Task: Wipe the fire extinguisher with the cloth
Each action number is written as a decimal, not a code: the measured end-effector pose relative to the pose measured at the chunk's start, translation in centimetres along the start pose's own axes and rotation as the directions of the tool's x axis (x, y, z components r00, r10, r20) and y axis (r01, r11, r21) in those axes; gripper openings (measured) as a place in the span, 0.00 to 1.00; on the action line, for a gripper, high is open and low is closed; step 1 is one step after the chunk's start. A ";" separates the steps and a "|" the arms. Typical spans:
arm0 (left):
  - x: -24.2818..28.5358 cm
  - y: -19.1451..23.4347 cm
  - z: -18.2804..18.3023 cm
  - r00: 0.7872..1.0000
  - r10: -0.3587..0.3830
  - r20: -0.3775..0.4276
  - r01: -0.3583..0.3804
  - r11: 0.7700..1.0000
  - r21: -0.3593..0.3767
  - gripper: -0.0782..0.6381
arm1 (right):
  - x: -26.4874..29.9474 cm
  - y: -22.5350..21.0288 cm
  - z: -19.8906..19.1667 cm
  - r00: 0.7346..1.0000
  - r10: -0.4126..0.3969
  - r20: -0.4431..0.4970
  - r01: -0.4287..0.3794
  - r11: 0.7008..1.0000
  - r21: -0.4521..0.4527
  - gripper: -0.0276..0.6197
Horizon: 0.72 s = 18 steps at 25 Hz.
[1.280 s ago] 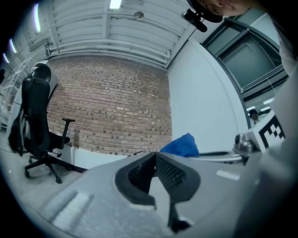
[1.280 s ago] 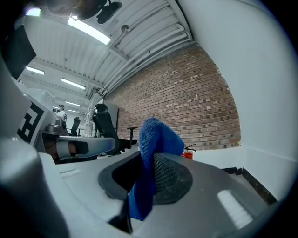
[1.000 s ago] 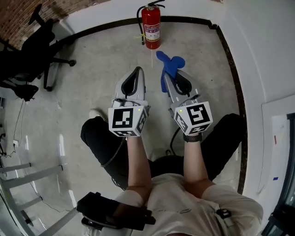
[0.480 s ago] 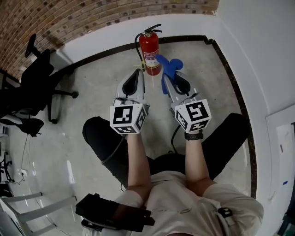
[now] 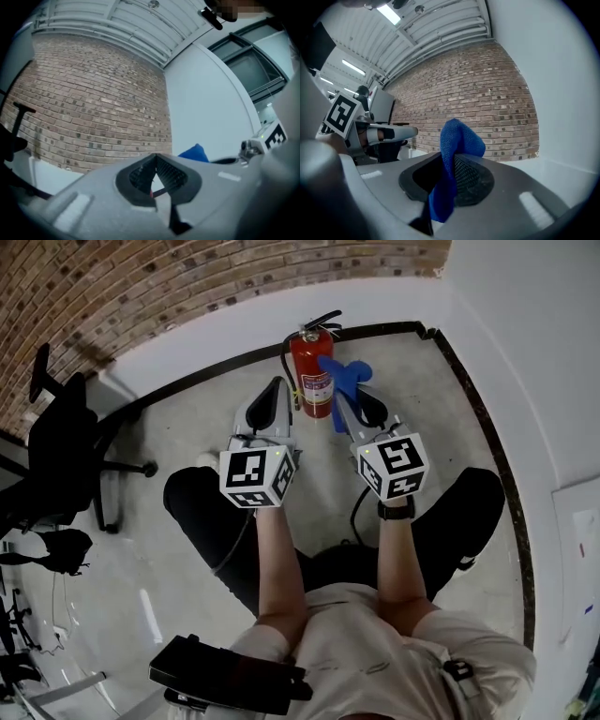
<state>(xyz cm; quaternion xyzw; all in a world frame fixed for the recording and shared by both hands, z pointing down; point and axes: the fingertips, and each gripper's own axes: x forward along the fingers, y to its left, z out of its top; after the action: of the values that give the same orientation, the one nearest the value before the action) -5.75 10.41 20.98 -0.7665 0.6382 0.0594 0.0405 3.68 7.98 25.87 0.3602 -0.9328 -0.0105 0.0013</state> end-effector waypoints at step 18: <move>15.2 15.1 -6.6 0.982 -0.182 -0.053 0.179 0.982 -0.068 0.11 | 21.4 -3.5 -9.7 0.968 -0.114 -0.223 0.108 0.993 -0.040 0.15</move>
<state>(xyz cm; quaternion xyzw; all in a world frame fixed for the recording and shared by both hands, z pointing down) -17.64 -8.08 25.59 -0.8236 0.5647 0.0529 0.0026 -9.72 -9.12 35.36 0.4105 -0.9049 0.0175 0.1113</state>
